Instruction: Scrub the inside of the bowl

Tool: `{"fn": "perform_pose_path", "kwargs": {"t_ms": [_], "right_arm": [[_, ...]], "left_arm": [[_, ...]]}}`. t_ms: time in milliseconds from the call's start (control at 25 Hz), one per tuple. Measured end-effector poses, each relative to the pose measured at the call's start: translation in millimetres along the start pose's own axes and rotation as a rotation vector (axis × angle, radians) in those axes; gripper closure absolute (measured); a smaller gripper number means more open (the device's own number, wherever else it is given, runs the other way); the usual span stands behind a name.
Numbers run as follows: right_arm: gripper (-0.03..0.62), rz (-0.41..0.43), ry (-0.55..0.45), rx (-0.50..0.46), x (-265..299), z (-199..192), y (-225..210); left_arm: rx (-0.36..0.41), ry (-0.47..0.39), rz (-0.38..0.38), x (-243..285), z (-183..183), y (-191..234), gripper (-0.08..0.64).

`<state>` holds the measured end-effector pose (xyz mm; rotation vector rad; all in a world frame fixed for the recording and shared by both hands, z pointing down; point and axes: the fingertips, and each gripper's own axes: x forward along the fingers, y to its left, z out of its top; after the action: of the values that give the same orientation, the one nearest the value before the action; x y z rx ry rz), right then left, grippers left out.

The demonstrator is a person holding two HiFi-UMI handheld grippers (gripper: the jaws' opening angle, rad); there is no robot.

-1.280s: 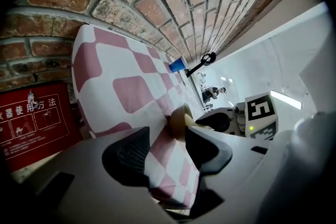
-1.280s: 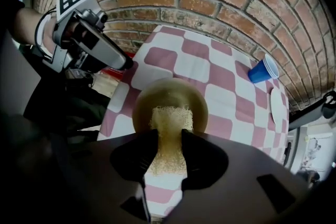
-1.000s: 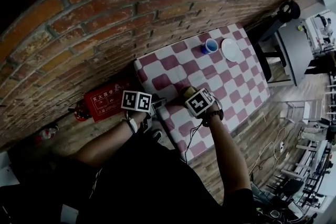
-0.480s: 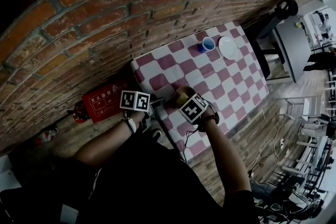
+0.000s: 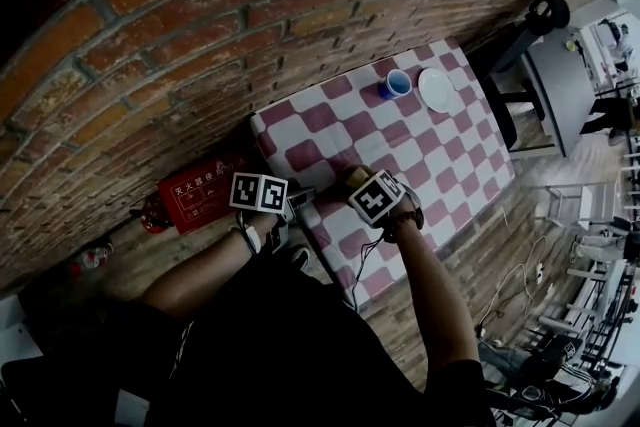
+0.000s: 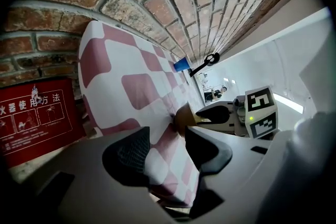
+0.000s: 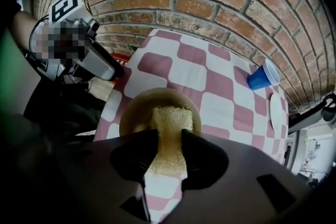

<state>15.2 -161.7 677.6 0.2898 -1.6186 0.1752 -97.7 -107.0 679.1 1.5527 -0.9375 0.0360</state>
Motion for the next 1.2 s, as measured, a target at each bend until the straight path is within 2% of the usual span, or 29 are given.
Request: {"fn": "perform_pose_path", "kwargs": {"t_ms": [360, 560, 800, 960, 1080, 1200], "right_arm": [[0.437, 0.037, -0.044, -0.037, -6, 11, 30], [0.437, 0.045, -0.11, 0.037, -18, 2, 27], [0.437, 0.058, -0.27, 0.237, -50, -13, 16], [0.437, 0.068, -0.5, 0.423, -85, -15, 4], [0.437, 0.081, -0.667, 0.573, -106, -29, -3], [0.437, 0.115, -0.803, 0.737, -122, -45, -3]], "left_arm": [[0.01, 0.01, 0.005, -2, -1, 0, 0.339], [0.022, 0.016, -0.005, -2, -3, -10, 0.339], [0.064, 0.019, -0.003, -5, -2, -19, 0.339], [0.091, -0.003, -0.005, -14, 6, -27, 0.339], [0.111, -0.059, 0.004, -23, 16, -40, 0.348], [0.177, -0.111, 0.0, -34, 30, -63, 0.36]]}}
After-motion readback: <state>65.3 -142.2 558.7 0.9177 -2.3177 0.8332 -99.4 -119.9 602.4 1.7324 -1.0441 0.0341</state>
